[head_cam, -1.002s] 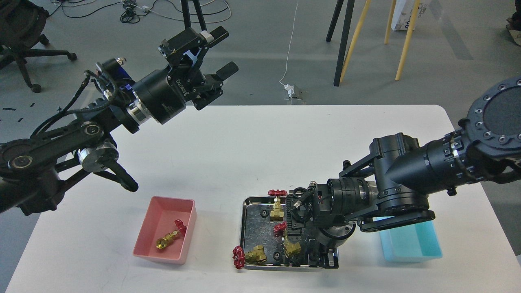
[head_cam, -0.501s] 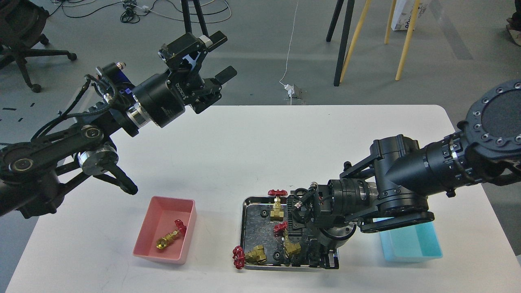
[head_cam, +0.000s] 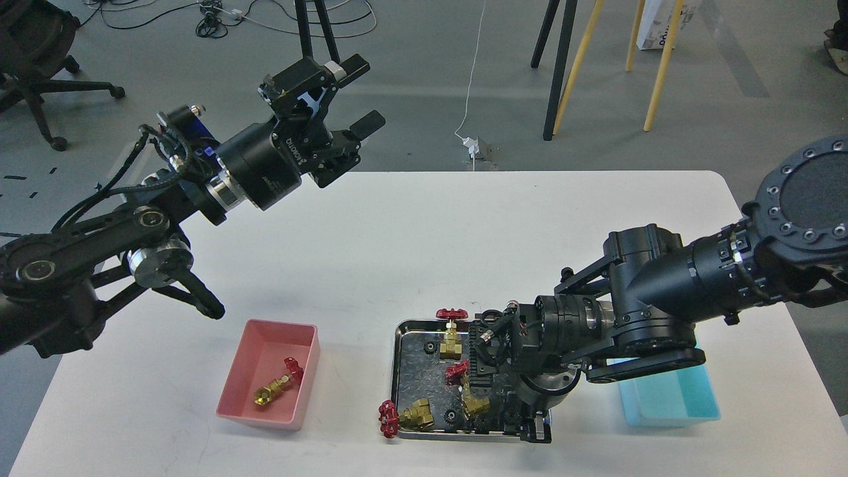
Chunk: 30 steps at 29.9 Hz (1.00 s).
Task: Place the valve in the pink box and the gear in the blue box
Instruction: 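Lower the right gripper and grasp a small dark gear on the tray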
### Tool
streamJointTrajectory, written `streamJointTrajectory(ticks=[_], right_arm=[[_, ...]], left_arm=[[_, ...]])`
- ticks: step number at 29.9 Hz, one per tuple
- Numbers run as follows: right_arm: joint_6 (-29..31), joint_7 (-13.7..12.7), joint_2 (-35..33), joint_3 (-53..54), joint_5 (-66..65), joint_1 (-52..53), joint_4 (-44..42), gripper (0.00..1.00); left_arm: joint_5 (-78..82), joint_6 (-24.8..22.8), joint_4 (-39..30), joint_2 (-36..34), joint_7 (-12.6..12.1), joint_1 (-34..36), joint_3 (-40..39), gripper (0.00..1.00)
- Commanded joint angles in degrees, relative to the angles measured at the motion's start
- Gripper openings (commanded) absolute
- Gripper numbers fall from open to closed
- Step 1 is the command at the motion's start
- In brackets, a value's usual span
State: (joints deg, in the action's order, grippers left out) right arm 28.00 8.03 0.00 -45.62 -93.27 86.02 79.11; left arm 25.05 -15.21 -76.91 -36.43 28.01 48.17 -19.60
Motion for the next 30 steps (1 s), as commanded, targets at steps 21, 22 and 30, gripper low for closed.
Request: streamJointTrajectory(ticks=[21,22,30], right_arm=[[0.00,0.14,0.00,0.53,2.56,-1.03,-2.39,0.58],[0.00,0.23,0.00,0.53,2.82,-1.03,-2.39,0.58],[0.00,1.64,0.00,0.53,2.92,-1.38,-2.65,0.57]], left_arm=[[0.09,-0.09,0.89,1.27,-0.01,-0.01,0.01,0.86],[0.00,-0.17,0.89,1.27,-0.01,-0.01,0.09,0.86],[0.09,-0.09,0.89,1.71,-0.01,-0.27,0.09,0.86]])
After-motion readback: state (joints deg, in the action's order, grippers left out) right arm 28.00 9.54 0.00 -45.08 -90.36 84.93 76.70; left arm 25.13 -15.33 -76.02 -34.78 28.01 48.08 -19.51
